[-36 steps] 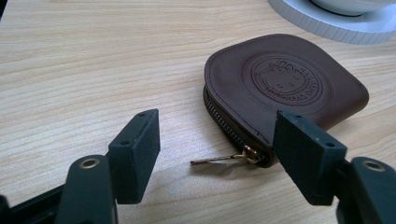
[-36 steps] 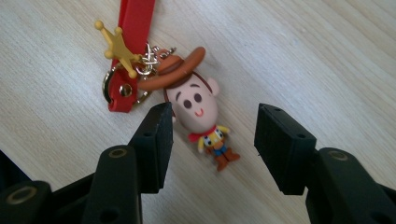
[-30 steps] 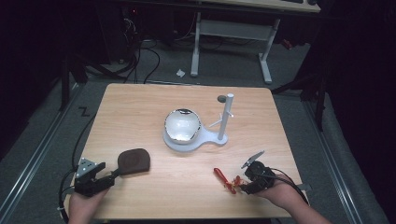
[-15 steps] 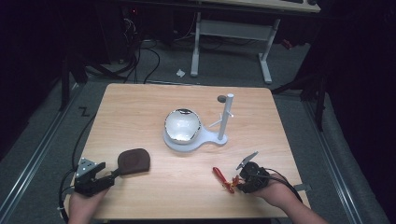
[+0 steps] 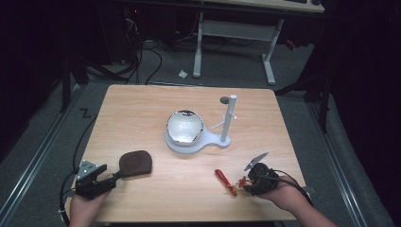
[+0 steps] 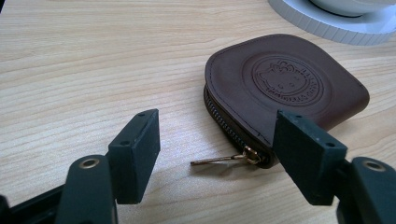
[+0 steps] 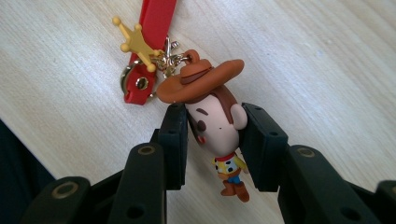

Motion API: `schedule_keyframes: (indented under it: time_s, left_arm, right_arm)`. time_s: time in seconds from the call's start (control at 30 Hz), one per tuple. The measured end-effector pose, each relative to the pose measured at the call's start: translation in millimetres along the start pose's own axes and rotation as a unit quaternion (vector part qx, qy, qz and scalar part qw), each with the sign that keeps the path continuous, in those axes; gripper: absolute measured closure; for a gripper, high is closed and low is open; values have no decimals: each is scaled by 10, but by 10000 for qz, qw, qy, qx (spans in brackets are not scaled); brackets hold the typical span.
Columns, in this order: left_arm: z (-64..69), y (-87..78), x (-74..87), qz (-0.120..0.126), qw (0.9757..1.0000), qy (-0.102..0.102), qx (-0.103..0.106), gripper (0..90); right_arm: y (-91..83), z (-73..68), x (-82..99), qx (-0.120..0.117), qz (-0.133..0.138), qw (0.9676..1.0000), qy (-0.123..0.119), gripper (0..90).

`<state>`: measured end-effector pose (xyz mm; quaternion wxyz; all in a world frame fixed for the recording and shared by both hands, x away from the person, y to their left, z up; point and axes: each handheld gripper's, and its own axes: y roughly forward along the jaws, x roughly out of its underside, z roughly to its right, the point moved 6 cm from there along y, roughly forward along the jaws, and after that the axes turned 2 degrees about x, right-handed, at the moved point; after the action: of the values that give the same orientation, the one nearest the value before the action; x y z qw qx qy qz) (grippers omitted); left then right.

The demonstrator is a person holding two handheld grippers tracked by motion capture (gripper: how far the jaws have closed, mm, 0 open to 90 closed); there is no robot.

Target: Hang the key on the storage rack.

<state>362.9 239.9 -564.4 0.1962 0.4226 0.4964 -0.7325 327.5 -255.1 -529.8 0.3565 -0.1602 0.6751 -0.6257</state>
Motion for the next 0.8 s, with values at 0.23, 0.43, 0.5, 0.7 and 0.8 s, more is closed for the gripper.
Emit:
schedule_keyframes:
  time_s: [0.23, 0.43, 0.5, 0.7, 0.8]
  left_arm:
    - [7, 3, 0, 0, 10000, 6, 11, 324]
    - [7, 2, -1, 0, 10000, 11, 10, 324]
    - [5, 1, -1, -1, 10000, 6, 9, 324]
    - [2, 0, 0, -1, 10000, 1, 12, 323]
    - [2, 0, 0, 0, 10000, 1, 13, 323]
  right_arm:
    - [-226, 46, 13, 116, 12, 9999, 105, 637]
    - [-371, 115, 5, 259, 67, 9995, 141, 637]
    - [-415, 134, 3, 285, 59, 9994, 163, 637]
    - [-514, 168, -21, 337, 103, 9992, 200, 637]
    - [-539, 170, -28, 350, 100, 9991, 232, 637]
